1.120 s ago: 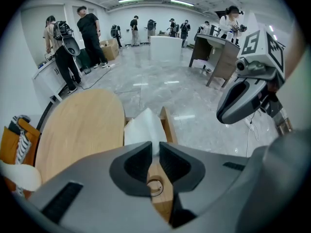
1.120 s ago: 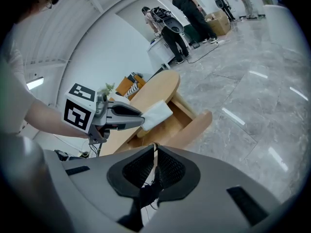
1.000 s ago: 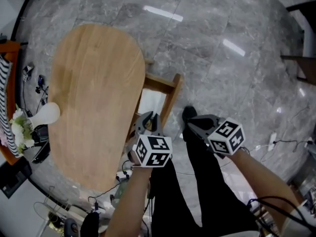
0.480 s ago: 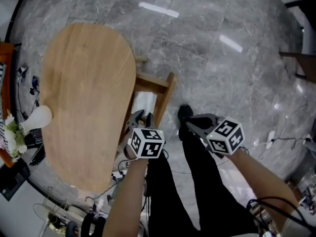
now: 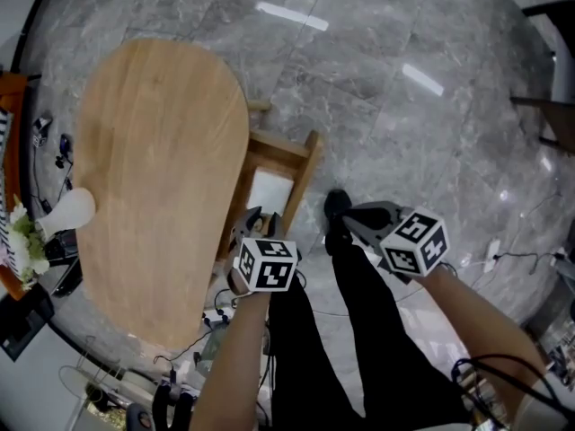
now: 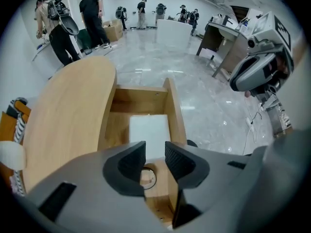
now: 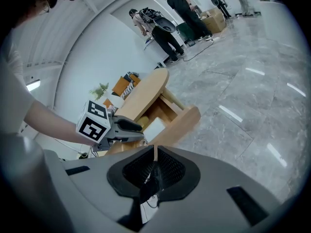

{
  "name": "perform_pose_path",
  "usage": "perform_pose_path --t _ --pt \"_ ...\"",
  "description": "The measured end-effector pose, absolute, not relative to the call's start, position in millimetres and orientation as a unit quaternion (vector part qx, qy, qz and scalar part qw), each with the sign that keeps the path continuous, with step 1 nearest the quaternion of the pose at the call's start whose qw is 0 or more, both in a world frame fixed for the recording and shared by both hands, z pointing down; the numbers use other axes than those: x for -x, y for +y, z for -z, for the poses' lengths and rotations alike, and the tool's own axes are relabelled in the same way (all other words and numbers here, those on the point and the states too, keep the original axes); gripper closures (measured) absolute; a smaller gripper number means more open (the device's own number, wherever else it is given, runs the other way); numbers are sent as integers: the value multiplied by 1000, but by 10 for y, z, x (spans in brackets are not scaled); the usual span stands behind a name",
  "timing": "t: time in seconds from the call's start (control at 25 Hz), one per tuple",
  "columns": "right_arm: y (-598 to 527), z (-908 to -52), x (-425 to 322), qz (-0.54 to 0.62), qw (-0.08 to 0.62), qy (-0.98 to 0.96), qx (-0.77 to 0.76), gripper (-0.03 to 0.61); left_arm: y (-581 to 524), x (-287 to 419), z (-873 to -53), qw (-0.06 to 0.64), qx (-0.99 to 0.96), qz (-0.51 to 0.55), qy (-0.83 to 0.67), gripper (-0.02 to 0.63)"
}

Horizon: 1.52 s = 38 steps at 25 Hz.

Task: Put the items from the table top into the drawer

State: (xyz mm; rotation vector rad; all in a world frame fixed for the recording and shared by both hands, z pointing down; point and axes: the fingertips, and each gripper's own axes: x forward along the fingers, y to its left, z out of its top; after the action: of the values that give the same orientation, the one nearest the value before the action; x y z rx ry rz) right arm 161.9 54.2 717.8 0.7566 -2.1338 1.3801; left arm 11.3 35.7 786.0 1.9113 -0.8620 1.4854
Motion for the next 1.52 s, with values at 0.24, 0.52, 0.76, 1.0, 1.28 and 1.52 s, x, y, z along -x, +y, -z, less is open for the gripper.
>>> perform_pose_path --t 0.24,0.52,0.76,1.0,1.28,1.52 --pt "554 -7039 -1553 -496 250 -788 -266 534 377 -94 -7723 290 -711 -546 -336 491" --pt "495 -6677 -1501 -466 271 -807 -241 534 227 -128 -7306 304 -719 -504 -370 554" --pt "264 -6134 -1502 -435 277 -822 -243 534 204 -194 -6730 322 -722 -473 -389 595" --pt "92 -5506 -1535 -420 262 -830 -257 534 186 -224 -5950 346 -730 -431 -401 612" --pt "46 -4771 -1520 -406 239 -843 -260 534 208 -205 -4927 337 -760 -372 -413 612" --pt "56 -4304 -1406 -380 242 -852 -266 534 400 -69 -4261 327 -776 -327 -428 612"
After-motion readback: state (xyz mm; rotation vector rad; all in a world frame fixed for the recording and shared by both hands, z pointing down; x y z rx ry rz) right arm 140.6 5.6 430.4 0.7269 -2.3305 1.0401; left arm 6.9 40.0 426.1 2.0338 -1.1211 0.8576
